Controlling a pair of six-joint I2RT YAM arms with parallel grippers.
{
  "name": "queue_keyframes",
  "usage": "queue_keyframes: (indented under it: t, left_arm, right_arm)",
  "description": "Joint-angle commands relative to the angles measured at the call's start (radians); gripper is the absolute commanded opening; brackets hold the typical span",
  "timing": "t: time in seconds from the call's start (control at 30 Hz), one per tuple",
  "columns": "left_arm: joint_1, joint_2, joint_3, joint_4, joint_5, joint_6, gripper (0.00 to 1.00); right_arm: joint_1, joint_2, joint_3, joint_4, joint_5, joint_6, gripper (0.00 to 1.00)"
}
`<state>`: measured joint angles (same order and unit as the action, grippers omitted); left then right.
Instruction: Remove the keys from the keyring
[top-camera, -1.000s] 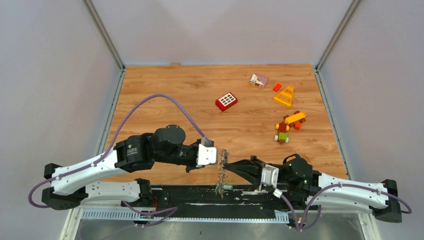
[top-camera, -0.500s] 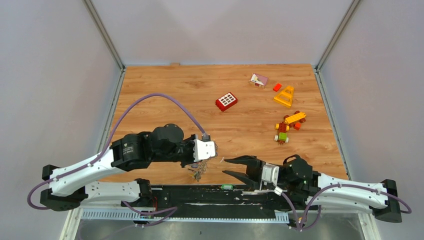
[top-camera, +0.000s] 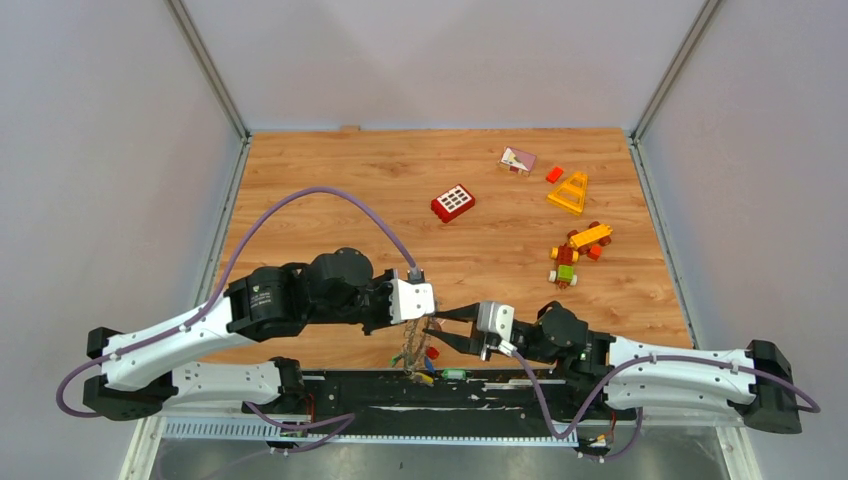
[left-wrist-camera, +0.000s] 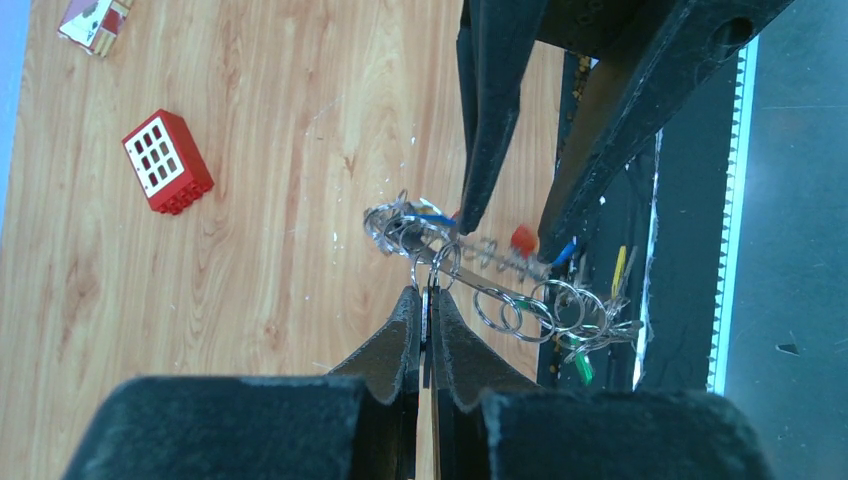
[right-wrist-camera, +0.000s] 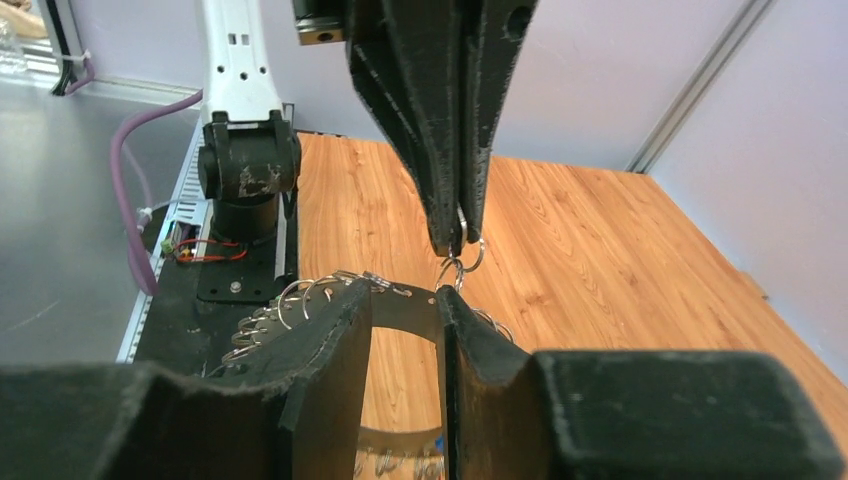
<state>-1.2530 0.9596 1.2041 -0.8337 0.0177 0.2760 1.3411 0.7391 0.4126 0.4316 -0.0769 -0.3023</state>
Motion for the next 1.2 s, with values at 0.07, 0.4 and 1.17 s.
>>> queue_keyframes:
  t: [0.07,0.4,1.17]
  left_arm:
    - [0.003,-0.006,0.05,0.052,0.005,0.011,0.0]
    - [0.004,-0.009,0.049,0.056,0.013,0.009,0.0]
    - [0.002,-0.01,0.051,0.056,0.031,0.005,0.0]
  right_arm:
    - [0.006,0.016,0.047,0.075,0.076,0.067,0.31]
    - [0.006,0.053,0.048,0.098,0.138,0.078,0.31]
    - [0.003,0.12,0.06,0.131,0.142,0.069,0.26]
